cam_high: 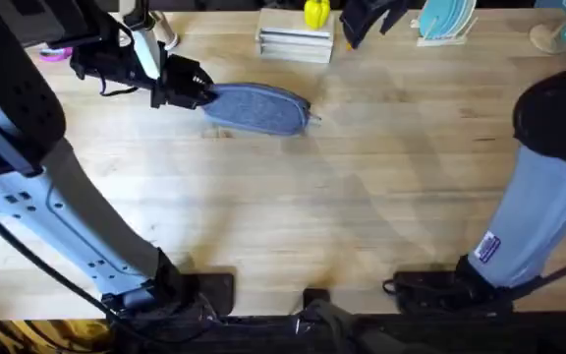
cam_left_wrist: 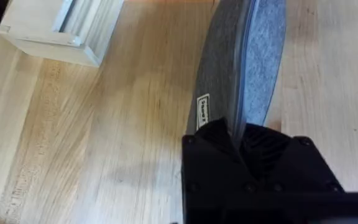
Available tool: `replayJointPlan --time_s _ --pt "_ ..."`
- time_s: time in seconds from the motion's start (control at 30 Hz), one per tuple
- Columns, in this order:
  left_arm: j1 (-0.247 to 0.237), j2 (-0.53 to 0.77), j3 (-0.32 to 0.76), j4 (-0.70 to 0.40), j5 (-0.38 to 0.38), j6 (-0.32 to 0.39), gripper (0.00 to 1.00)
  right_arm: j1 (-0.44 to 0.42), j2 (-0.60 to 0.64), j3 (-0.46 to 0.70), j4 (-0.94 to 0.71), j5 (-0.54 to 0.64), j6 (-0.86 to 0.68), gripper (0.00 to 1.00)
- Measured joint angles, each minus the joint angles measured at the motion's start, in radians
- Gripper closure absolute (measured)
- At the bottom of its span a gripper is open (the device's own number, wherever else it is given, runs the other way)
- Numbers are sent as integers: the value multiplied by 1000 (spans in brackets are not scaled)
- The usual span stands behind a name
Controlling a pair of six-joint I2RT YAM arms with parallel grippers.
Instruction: Unzip the bag, pick up the pens from the table one at a time and place them inside, then zip the bag closed.
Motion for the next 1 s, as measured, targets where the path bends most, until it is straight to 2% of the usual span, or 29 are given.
replayJointPlan --time_s 0.07,0.1,0.13,0.2,0.3,0.33,0.37,0.57,0.77,0.9,1.0 --pt "0 0 0 0 0 0 958 0 -10 5 -10 29 1 40" --pt "0 0 0 0 0 0 951 0 -10 5 -12 38 1 17" --pt "0 0 0 0 0 1 893 0 -7 5 -15 48 2 9" --pt "0 0 0 -2 3 0 642 1 -2 5 -19 60 4 9" --pt "0 0 0 -4 5 0 172 8 2 4 -24 95 4 9" --pt "0 0 0 -5 5 -2 55 12 1 4 -26 109 4 9" --pt "0 0 0 -6 5 -3 20 16 -1 4 -27 125 4 9" --pt "0 0 0 5 5 -3 8 38 -52 4 -29 185 4 9" --pt "5 0 4 -8 -5 -3 7 36 -192 -11 -31 234 4 9" --pt "23 -25 40 -84 -49 -3 7 36 -324 -97 -28 294 4 9" --pt "33 -79 106 -187 -93 -3 7 35 -419 -196 -13 336 -2 9"
